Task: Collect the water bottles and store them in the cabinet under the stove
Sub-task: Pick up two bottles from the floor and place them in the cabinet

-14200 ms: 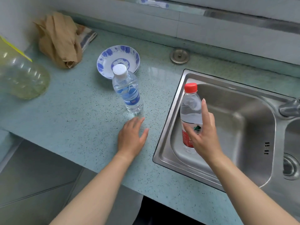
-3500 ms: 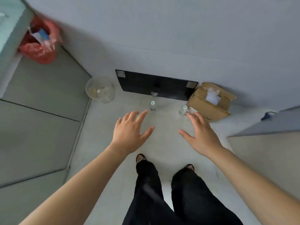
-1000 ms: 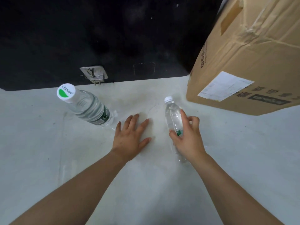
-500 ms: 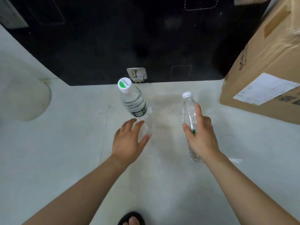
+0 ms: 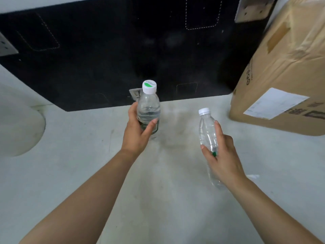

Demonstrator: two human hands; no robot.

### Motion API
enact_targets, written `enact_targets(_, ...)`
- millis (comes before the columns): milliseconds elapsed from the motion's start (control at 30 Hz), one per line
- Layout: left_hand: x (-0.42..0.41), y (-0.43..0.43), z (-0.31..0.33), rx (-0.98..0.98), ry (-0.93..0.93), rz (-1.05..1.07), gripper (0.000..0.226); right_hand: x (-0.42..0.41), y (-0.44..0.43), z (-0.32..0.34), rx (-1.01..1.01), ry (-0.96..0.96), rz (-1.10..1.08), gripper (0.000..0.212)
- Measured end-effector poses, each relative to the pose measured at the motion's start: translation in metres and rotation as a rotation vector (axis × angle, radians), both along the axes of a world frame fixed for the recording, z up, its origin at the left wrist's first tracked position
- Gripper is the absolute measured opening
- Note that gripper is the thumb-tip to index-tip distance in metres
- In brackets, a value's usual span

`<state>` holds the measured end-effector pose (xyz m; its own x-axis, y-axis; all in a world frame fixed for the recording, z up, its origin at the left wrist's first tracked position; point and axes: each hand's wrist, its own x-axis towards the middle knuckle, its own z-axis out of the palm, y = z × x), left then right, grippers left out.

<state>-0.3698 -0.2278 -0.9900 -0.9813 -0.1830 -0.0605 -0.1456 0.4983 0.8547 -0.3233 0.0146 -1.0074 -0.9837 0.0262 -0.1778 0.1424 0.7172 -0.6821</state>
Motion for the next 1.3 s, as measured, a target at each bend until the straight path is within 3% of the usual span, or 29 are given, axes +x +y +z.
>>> enact_targets(267, -0.035, 0.042, -0.013, -0.186, -0.029, -0.106, 0.067, 0.003, 0.025, 0.002, 0.006, -0.084, -0.095, 0.077)
enact_targets(467, 0.021, 0.059, 0.044, -0.066, -0.285, 0.125, 0.062, -0.003, 0.017, 0.073, -0.047, -0.186, -0.079, 0.075)
enact_targets(600, 0.063, 0.061, 0.151, -0.031, -0.405, 0.198, 0.064, 0.021, 0.013, 0.186, -0.072, -0.226, -0.047, 0.076)
enact_targets(800, 0.114, 0.083, 0.389, 0.064, -0.517, 0.248, 0.065, 0.065, 0.025, 0.405, -0.137, -0.297, -0.008, 0.077)
enact_targets(1000, 0.156, 0.119, 0.619, 0.073, -0.447, 0.254, 0.062, 0.105, 0.059, 0.627, -0.21, -0.272, 0.051, 0.077)
enact_targets(1133, 0.175, 0.136, 0.708, 0.106, -0.388, 0.303, 0.061, 0.118, 0.077, 0.721, -0.243, -0.21, 0.096, 0.075)
enact_targets(1300, 0.203, 0.134, 0.769, 0.131, -0.358, 0.418, 0.059, 0.121, 0.073, 0.783, -0.281, -0.155, 0.177, 0.073)
